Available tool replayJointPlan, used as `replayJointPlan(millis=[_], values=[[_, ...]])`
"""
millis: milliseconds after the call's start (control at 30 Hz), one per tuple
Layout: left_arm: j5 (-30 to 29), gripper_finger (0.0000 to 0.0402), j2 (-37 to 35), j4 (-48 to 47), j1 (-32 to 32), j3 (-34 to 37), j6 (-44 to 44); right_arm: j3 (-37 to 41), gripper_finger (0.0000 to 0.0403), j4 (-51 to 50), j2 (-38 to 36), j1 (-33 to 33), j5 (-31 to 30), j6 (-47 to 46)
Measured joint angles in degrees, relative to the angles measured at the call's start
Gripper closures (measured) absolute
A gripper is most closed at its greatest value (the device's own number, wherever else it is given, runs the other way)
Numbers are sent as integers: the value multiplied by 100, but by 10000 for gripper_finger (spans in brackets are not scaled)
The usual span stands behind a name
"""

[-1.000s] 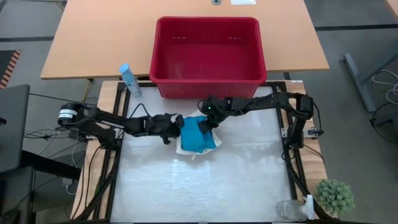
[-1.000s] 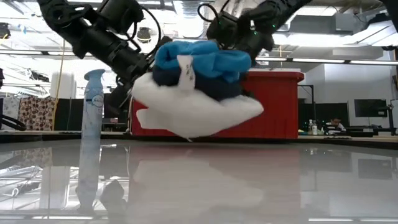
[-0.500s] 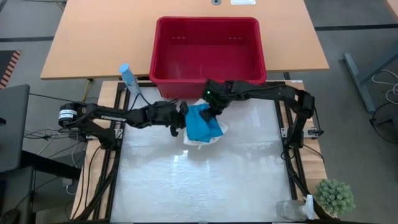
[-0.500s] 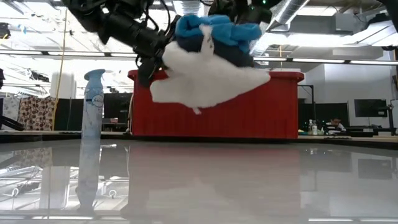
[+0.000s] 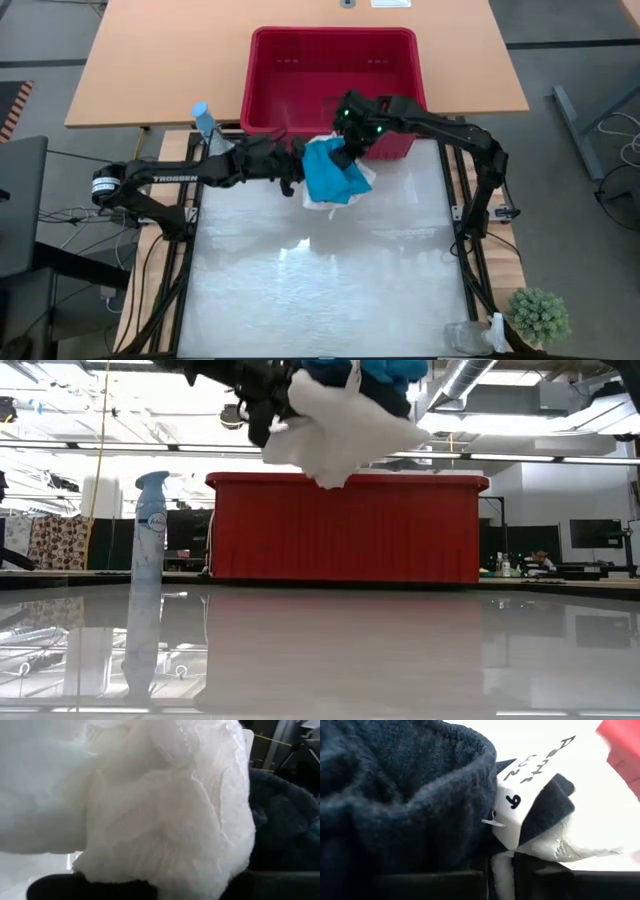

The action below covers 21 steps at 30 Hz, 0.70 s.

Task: Fold Laundry from Bin
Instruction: Put the stacked clothes into the red bin

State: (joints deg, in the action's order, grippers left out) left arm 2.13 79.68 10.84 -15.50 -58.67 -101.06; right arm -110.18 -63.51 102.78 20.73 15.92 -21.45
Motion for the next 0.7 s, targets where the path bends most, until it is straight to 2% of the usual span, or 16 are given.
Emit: replayJointPlan(millis=[167,333,500,700], values=[[255,374,-23,-663,-261,-650,402,-543,336,-133,5,154,20,220],[337,374,-22,-897,-866,-1009,813,-771,336,148,21,504,17,297],[326,374,101,-850,-1586,-1233,1006,-777,336,848,74,963,52,258],[485,374,609,-851,-2513,-1615,1287,-775,336,1639,209,1584,468,1]])
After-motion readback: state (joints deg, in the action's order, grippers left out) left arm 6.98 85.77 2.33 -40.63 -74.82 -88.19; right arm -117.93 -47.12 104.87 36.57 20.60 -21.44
